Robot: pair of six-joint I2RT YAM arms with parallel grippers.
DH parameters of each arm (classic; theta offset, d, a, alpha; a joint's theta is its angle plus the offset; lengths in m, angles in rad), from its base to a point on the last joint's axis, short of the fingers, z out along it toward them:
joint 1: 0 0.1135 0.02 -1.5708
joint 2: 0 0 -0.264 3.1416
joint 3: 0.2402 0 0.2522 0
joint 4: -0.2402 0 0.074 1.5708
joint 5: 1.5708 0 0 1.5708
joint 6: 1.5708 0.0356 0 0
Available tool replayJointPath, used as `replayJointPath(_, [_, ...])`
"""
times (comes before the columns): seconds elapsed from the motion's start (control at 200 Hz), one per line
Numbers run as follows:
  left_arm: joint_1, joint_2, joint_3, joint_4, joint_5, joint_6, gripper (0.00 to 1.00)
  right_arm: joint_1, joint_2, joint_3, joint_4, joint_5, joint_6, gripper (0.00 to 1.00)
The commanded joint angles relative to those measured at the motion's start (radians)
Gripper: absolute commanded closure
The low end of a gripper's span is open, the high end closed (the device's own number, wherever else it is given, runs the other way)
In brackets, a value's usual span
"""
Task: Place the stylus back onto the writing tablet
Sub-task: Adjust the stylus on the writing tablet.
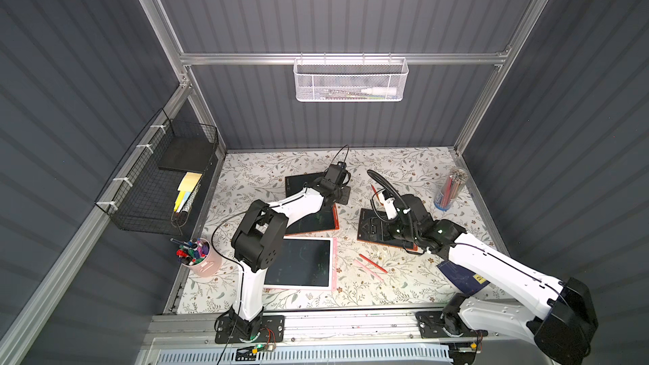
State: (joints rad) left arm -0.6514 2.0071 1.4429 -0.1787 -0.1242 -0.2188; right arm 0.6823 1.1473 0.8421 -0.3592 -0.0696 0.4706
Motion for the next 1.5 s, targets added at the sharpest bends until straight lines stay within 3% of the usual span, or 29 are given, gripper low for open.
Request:
replayJointPath(0.0, [-0.001, -0.047, -0.041, -0.064, -0.018, -0.017, 1.00, 0.003, -0.014, -0.003, 0.005, 0.015, 0.000, 0.01])
replayJointPath(0.215, [-0.001, -0.100, -0.131, -0.067, -0.036, -0.021, 1.00, 0.002, 0.003, 0.006, 0.009, -0.003, -0.006, 0.01])
replayJointPath(0.525, [-0.001, -0.134, -0.264, -0.043, 0.038, 0.015, 1.00, 0.002, 0.015, 0.005, 0.018, -0.020, 0.001, 0.01])
replayJointPath(1.496, [-0.001, -0.036, -0.193, -0.005, 0.032, 0.001, 1.00, 0.002, -0.005, -0.011, 0.003, 0.011, 0.006, 0.01])
